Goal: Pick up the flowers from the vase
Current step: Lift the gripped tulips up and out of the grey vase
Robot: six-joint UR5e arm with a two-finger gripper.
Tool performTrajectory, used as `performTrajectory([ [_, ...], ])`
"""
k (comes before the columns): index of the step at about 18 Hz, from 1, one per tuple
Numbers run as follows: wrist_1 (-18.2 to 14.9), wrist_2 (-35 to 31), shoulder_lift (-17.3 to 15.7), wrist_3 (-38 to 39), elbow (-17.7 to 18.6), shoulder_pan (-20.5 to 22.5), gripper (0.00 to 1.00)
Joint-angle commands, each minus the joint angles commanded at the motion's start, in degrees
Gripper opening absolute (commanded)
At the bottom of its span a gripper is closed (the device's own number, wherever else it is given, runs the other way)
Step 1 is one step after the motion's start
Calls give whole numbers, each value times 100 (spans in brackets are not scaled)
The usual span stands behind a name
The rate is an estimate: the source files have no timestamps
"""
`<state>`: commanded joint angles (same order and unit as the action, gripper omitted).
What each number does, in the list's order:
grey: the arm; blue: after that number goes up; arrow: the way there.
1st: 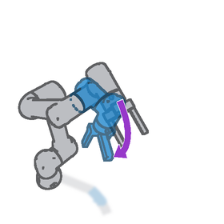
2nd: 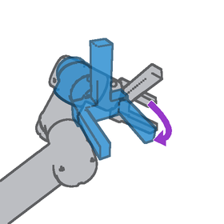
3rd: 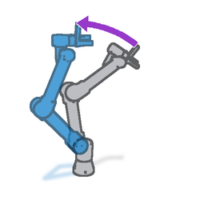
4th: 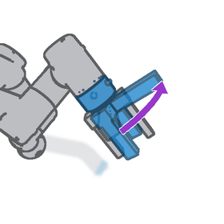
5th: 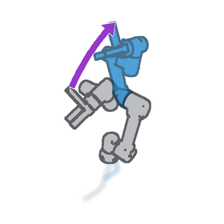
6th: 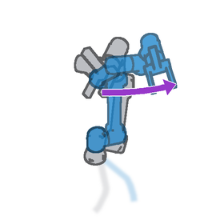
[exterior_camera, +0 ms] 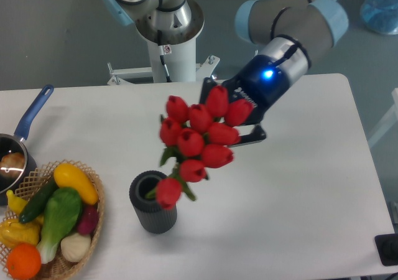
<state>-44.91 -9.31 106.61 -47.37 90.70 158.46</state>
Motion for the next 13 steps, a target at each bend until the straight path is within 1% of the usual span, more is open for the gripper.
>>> performTrajectory([
  [3,26,-18,-18,-35,0,264,0],
  [5,18,-70,-9,-210,9,343,0],
  [6,18,-262,-9,-333,35,343,0],
  [9,0,-1490,-35,-859,96,309,0],
  [11,-9,-2282,-53,-1351,176,273,0],
  [13,-17,-2959,-79,-1660,237,256,0],
])
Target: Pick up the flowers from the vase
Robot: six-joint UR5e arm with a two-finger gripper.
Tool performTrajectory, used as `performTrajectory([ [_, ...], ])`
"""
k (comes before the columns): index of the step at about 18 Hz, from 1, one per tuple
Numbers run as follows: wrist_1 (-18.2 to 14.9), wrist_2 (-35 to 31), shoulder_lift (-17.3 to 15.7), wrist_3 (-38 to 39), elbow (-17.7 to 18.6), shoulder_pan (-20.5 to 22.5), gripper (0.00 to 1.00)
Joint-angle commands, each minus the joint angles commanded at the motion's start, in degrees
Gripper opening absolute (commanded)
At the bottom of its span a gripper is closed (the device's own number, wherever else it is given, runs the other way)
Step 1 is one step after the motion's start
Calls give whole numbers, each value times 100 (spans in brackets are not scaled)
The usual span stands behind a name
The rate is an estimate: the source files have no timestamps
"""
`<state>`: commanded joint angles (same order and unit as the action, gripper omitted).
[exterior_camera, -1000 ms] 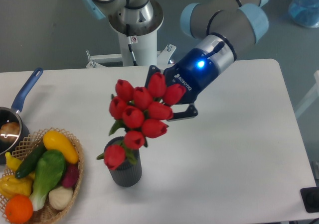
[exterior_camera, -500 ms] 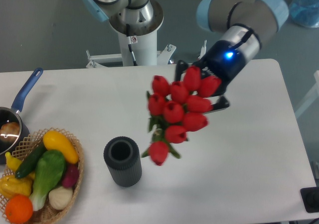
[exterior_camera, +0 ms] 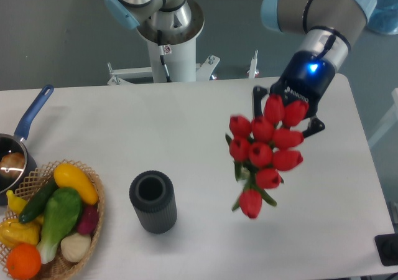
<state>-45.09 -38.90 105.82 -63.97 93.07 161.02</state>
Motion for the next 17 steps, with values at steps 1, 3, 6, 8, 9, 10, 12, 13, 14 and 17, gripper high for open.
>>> performTrajectory([
  [1,-17,-386,-18,-167,18,-9,0],
  [3,-18,-1090,-27,-379,96,-61,0],
  [6,-18,-1541,0,-651,123,-79,0],
  [8,-18,-1952,17,-880,80,-70,0],
  [9,-18,-2320,9,-941,88,-79,0],
  [10,-26,-2637,-18,-985,97,-97,0],
  [12,-245,-3593,17,-1082,-52,-385,0],
  [13,-351,-3981,35,-1083,-174,-622,1],
  [14,-421,-4350,78,-1083,-219,-798,0],
  [17,-448,-4424,96,-1083,-202,-835,0],
])
